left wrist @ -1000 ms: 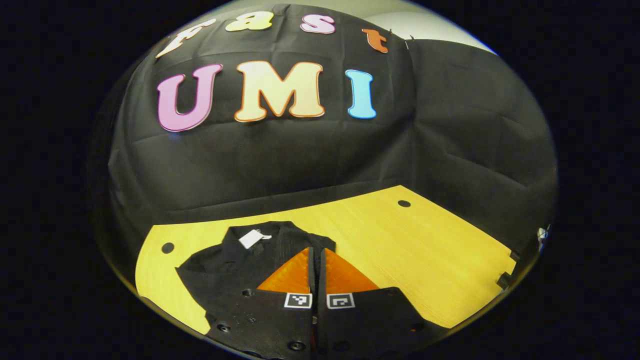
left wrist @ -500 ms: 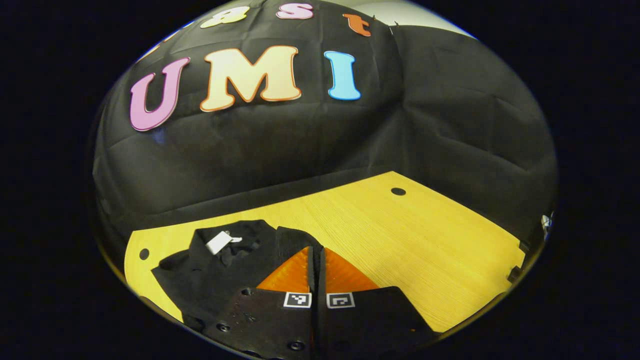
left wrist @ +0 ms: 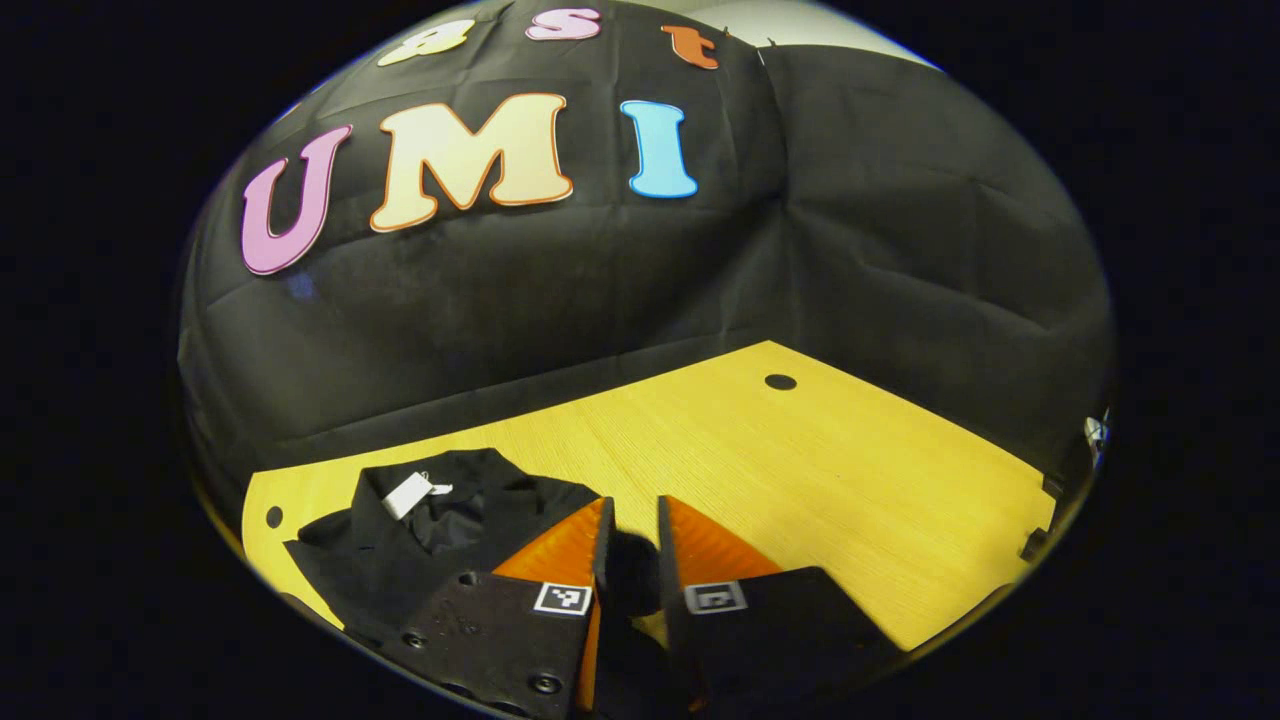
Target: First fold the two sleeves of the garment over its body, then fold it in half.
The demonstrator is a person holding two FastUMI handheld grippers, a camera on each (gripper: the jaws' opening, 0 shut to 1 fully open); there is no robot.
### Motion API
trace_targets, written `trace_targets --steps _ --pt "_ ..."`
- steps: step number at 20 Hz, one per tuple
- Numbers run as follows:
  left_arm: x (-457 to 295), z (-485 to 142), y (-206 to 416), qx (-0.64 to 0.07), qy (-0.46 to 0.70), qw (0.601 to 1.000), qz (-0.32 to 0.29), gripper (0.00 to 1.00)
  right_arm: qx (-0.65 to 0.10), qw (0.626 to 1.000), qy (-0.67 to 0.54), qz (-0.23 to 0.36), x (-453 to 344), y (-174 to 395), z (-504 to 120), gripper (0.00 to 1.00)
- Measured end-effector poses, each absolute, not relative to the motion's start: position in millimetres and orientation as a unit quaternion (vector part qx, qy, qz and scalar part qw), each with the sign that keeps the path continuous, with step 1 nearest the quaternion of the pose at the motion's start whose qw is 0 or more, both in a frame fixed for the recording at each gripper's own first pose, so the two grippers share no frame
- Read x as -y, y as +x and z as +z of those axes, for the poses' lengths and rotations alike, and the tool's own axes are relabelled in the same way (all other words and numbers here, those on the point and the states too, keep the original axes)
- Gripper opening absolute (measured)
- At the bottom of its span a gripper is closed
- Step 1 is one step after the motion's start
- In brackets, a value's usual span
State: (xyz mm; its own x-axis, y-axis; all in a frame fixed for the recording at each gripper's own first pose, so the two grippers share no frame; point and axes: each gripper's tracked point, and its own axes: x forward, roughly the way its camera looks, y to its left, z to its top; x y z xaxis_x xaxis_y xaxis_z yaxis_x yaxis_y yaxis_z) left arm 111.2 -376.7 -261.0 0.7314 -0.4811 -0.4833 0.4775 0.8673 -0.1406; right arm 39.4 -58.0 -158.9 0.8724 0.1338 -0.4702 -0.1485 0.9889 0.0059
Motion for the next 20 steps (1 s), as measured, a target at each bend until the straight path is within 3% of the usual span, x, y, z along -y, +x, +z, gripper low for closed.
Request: trace_targets --steps 3,4,6,8,12,20 --pt "381.1 -232.5 106.6 -0.231 -0.014 0.936 -0.264 0.56 -0.244 0.966 -0.021 0.087 50.4 38.5 -163.2 0.97" --pt "382.2 -217.0 105.6 -0.214 -0.021 0.940 -0.266 0.73 -0.245 0.965 -0.022 0.092 46.9 38.1 -164.7 0.97" --pt "373.6 -182.2 102.2 -0.174 -0.025 0.948 -0.264 0.84 -0.249 0.963 -0.022 0.105 40.7 35.8 -168.5 0.97" --pt "358.0 -149.9 97.0 -0.136 -0.028 0.956 -0.257 0.91 -0.253 0.960 -0.022 0.116 35.1 31.9 -172.7 0.97" --pt "297.7 -100.8 76.3 -0.077 -0.038 0.974 -0.210 0.90 -0.264 0.955 -0.021 0.136 24.0 19.9 -186.6 0.97" --pt "152.1 -141.3 -25.1 -0.134 -0.050 0.987 -0.069 0.90 -0.284 0.939 -0.020 0.194 -9.9 -18.7 -231.2 0.97"
